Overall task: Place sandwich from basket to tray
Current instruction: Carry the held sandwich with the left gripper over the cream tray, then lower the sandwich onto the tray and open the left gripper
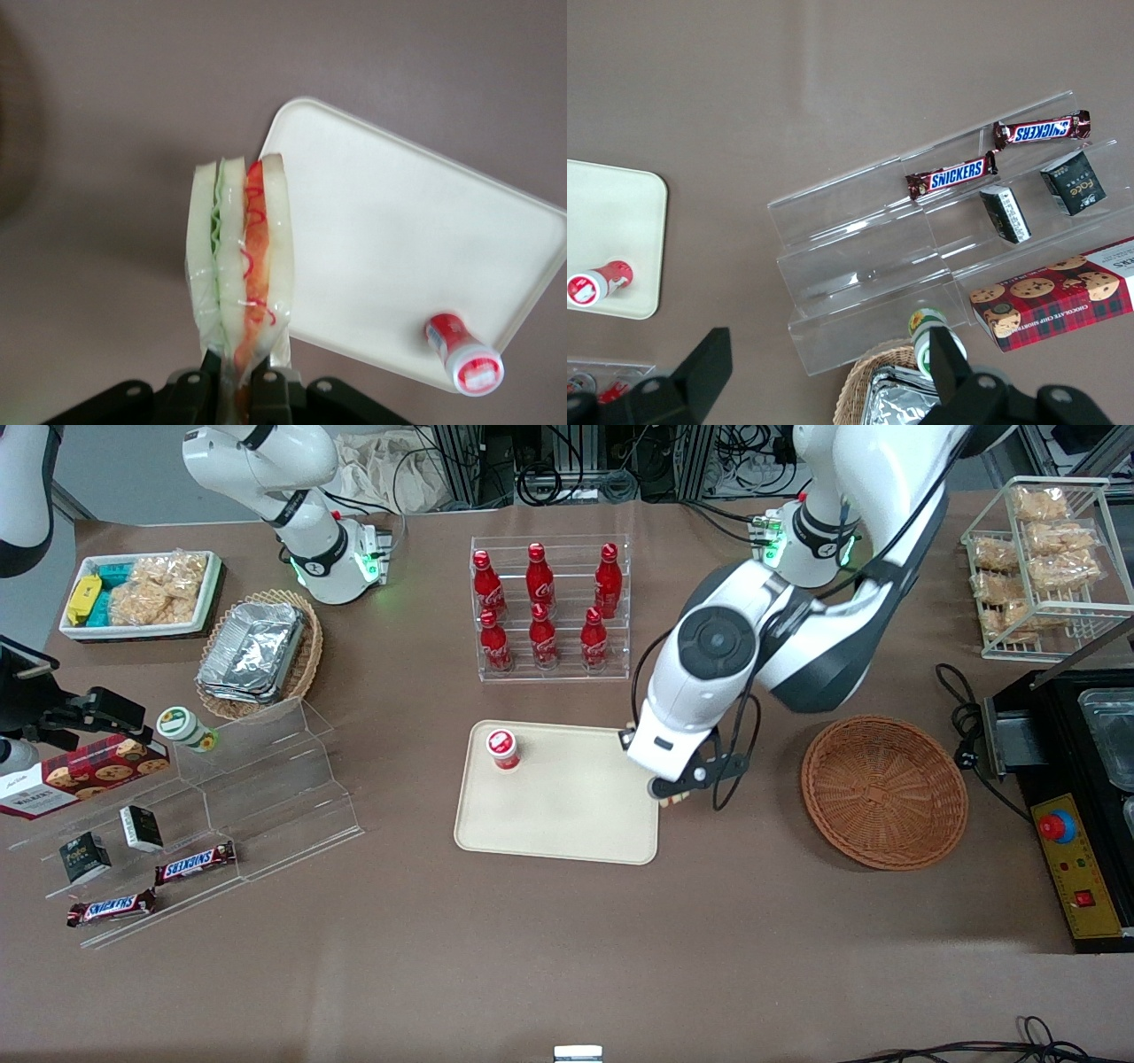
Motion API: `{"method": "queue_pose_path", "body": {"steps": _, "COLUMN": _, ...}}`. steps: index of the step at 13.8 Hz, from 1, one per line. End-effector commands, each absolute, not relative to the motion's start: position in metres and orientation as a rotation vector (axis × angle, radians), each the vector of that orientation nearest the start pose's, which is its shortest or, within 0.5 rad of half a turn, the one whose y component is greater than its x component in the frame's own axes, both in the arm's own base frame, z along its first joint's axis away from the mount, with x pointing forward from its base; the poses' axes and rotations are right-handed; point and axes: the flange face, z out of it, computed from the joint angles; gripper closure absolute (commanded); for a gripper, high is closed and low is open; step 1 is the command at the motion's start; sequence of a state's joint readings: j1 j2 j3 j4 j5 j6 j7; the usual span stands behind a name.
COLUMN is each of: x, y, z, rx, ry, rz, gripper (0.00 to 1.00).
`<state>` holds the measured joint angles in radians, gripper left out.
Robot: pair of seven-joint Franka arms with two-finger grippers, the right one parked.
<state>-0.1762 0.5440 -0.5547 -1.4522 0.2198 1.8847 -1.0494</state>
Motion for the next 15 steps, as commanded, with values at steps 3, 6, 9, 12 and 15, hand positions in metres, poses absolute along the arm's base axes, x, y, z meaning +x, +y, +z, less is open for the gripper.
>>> {"method": "queue_pose_path", "body": {"steps": 3, "x": 0.573, "y": -0.425, "z": 0.314, "rx": -3.09, "ry": -0.536, "rz": 0.043, "gripper": 0.85}}
{"method": "queue_pose_path", "body": {"steps": 6, "x": 0.568, "y": -0.437, "z": 0.273, "rx": -3.09, "ry": -0.476, "rz": 0.038, "gripper": 0.85}}
{"method": "queue_pose_path", "body": {"steps": 9, "x": 0.565, "y": -0.442, "z": 0.247, "rx": -3.077, "ry": -0.47, "rz": 0.018, "gripper": 0.84}}
{"method": "queue_pose_path", "body": {"steps": 12, "x": 0.564, "y": -0.444, "z": 0.239, "rx": -3.079, "ry": -0.464, "rz": 0.018, "gripper": 0.66}}
{"method": "queue_pose_path", "body": {"steps": 15, "x": 0.565, "y": -0.443, "z": 0.242, "rx": -3.081, "ry": -0.472, "rz": 0.016, "gripper": 0.22}}
